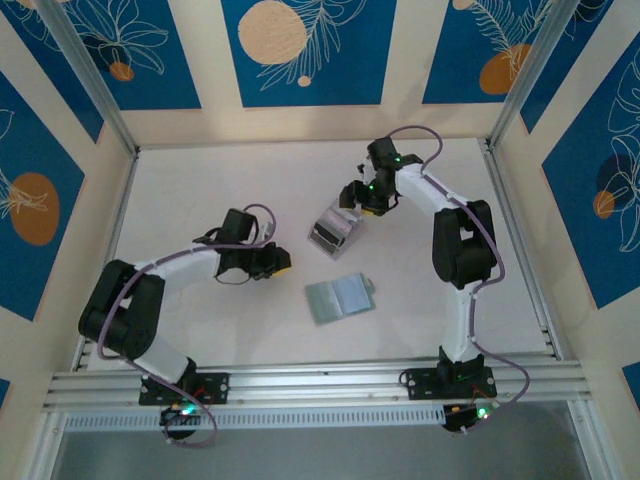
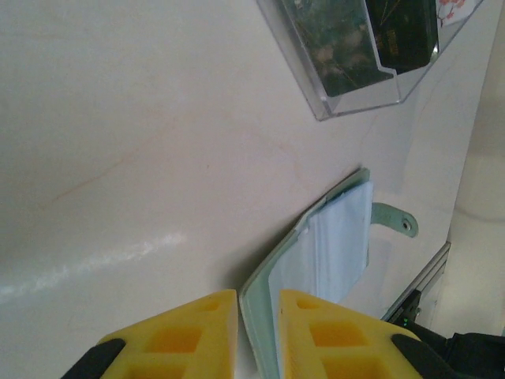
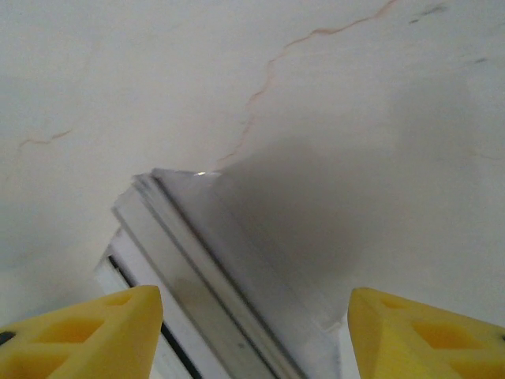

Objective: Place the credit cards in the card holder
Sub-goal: Rotate the storage box at the center of the table.

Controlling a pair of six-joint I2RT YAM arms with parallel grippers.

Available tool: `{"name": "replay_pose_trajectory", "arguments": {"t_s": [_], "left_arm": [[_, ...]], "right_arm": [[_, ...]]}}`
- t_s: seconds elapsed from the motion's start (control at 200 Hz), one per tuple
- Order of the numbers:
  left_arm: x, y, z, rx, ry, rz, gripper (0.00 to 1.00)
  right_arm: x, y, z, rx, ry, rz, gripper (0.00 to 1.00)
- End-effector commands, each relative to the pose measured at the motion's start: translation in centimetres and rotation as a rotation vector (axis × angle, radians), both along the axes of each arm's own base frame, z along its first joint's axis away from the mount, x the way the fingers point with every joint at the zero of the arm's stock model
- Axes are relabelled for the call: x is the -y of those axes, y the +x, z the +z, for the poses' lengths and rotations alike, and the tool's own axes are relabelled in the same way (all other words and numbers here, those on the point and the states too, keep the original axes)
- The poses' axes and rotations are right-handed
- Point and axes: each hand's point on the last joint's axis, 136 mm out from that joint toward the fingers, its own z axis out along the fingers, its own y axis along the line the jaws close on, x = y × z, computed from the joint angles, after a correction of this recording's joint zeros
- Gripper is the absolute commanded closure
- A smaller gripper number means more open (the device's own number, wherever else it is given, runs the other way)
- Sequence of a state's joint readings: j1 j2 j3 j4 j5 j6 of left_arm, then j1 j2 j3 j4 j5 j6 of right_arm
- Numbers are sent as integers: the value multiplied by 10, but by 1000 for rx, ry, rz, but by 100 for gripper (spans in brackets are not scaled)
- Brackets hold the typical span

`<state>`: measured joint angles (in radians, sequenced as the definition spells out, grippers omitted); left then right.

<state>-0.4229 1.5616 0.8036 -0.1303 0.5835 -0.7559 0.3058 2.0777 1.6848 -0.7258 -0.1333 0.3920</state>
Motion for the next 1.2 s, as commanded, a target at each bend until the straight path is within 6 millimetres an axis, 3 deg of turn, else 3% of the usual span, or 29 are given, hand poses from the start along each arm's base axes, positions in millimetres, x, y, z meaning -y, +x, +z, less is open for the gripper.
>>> {"name": "replay_pose_trajectory", "arguments": {"t_s": [0.0,0.325,0.55,0.74,1.195], "left_arm": [[5,9,5,-2,-33,7,80],[10,18,-7,-23,-24,-10,80],[18,34,-7,-22,-9,-31,80],[22,51,-9,-20,10,-30,80],[27,68,-26,-37,39,-24,81]], "right_arm": [[-19,-21,6,-45,95,56,35],[-28,-63,4,-105,104,44,36],[-46,-94,12,-97,84,83,36],[-29,-83,26,-36,21,33,33],[-39,-72,19,-67,3,61,36]]}}
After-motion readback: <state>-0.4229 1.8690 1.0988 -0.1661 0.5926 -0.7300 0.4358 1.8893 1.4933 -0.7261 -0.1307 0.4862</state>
